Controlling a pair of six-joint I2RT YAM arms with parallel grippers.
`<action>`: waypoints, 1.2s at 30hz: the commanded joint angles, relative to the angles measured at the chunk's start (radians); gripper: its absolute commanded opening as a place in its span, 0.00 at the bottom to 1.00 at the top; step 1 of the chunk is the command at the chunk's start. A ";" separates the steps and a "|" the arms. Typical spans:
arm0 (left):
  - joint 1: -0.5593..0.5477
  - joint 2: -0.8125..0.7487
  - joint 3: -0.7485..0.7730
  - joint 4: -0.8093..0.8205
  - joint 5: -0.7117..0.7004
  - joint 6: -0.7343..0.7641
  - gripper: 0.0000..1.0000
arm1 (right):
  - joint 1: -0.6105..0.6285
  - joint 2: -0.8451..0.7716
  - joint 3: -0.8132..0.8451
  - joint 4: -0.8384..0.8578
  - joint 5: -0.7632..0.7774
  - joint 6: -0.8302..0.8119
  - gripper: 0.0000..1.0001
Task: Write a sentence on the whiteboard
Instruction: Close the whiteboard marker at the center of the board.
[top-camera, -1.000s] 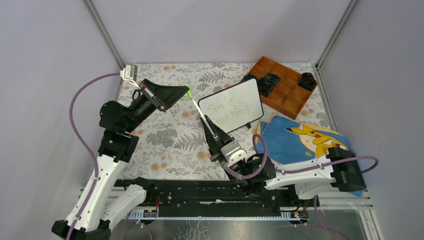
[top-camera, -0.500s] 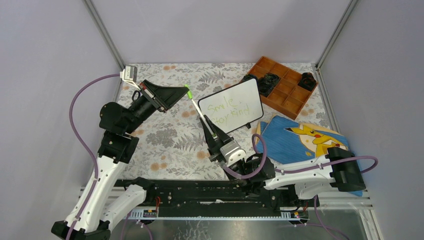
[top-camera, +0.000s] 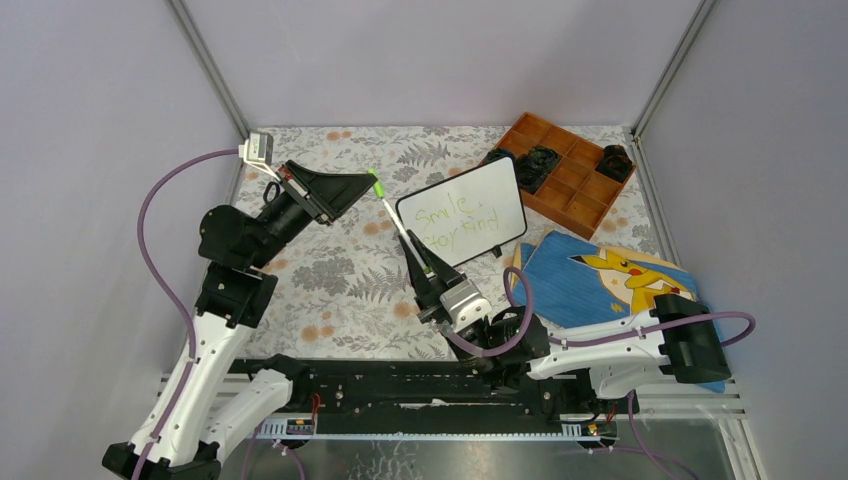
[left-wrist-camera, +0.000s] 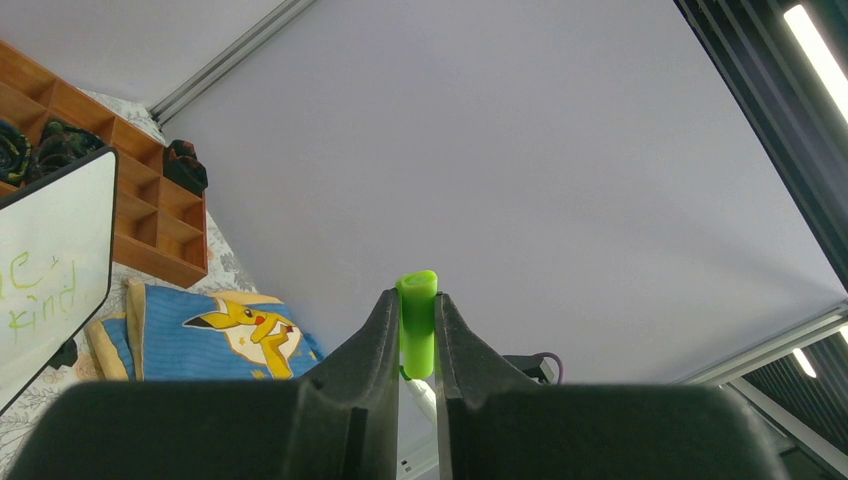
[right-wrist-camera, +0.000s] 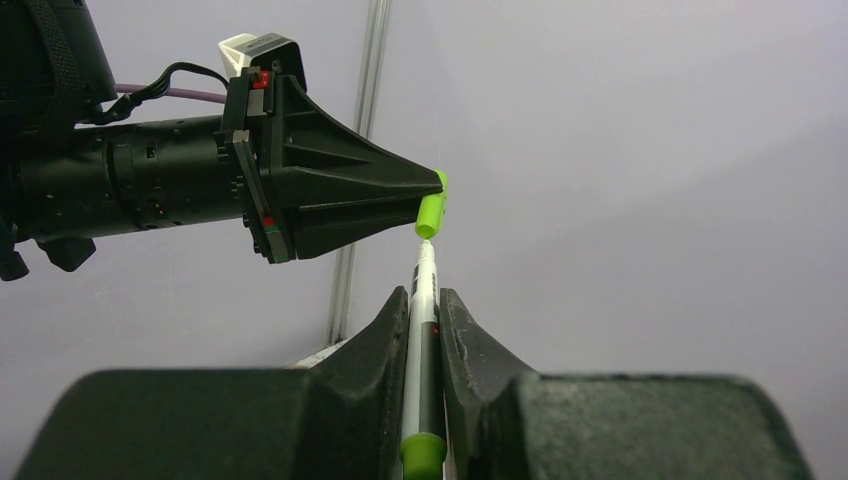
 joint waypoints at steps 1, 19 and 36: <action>-0.008 -0.009 -0.012 0.008 -0.010 0.020 0.00 | -0.008 -0.013 0.042 0.065 -0.023 0.016 0.00; -0.007 0.005 0.010 -0.004 -0.037 0.023 0.00 | -0.008 -0.030 0.020 0.061 -0.027 0.031 0.00; -0.009 0.003 0.023 0.000 -0.036 0.015 0.00 | -0.015 -0.022 0.026 0.061 0.000 0.034 0.00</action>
